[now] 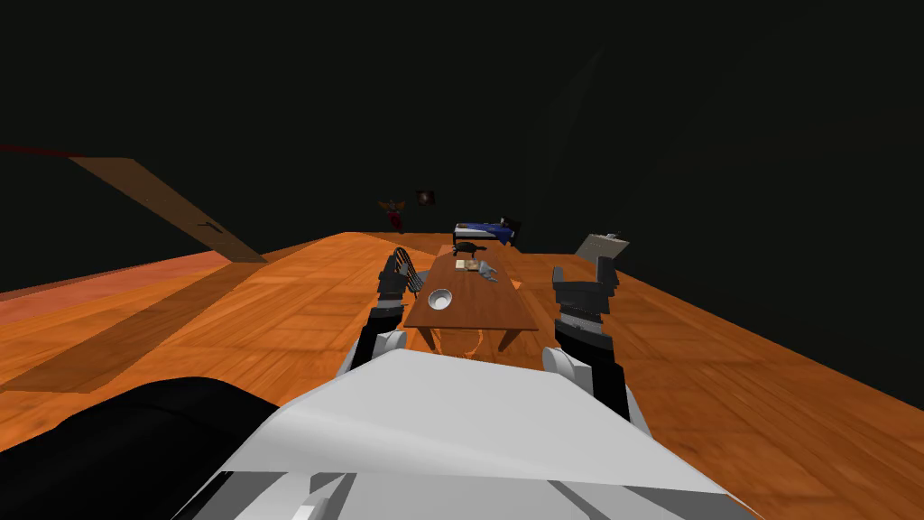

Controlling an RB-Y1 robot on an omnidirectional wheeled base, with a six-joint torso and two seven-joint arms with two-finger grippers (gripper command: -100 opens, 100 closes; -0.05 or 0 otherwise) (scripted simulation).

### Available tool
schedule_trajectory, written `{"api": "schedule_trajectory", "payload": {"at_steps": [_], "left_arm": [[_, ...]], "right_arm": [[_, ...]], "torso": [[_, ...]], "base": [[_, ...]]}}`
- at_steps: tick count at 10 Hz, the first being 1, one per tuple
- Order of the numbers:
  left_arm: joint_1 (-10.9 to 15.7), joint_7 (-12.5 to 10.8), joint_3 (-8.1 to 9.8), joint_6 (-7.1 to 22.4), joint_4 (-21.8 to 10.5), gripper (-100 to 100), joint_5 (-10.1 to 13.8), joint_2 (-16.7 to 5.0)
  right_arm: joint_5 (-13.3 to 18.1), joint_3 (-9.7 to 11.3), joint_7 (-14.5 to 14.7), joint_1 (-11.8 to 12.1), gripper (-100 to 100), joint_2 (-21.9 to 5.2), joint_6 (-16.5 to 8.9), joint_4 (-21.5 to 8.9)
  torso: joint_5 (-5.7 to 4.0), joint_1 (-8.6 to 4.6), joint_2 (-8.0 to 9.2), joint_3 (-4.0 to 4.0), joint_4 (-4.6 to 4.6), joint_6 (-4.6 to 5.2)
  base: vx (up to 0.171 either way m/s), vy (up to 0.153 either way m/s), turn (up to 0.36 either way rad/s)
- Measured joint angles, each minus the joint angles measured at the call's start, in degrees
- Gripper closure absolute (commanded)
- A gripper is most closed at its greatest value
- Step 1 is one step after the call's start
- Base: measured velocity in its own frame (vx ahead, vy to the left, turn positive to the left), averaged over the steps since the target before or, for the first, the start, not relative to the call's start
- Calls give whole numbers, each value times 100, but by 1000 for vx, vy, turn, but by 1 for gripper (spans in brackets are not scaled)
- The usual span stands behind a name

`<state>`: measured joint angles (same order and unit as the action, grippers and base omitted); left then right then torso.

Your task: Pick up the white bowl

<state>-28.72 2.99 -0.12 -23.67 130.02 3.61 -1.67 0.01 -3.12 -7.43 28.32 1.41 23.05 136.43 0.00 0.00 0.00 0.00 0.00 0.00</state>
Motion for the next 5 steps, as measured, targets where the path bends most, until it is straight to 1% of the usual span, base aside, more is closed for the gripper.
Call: {"api": "schedule_trajectory", "payload": {"at_steps": [2, 3, 5], "left_arm": [[86, -45, 43, 85, -162, -100, 16, -203], [188, -102, 109, 186, -317, -100, 42, -335], [317, -218, 198, 355, -587, -100, 77, -483]], "right_arm": [[0, 0, 0, -1, 0, 0, 0, 0], [0, 1, 0, -1, 0, 1, 0, 0], [0, 1, 0, -1, 0, 1, 0, 0]], "torso": [[-2, -8, 11, 6, 2, 1], [-3, -17, 22, 12, 4, 1], [-4, -19, 32, 18, 7, 1]], "base": [[-55, -41, -47], [-84, -63, -54], [-85, -47, -42]]}}
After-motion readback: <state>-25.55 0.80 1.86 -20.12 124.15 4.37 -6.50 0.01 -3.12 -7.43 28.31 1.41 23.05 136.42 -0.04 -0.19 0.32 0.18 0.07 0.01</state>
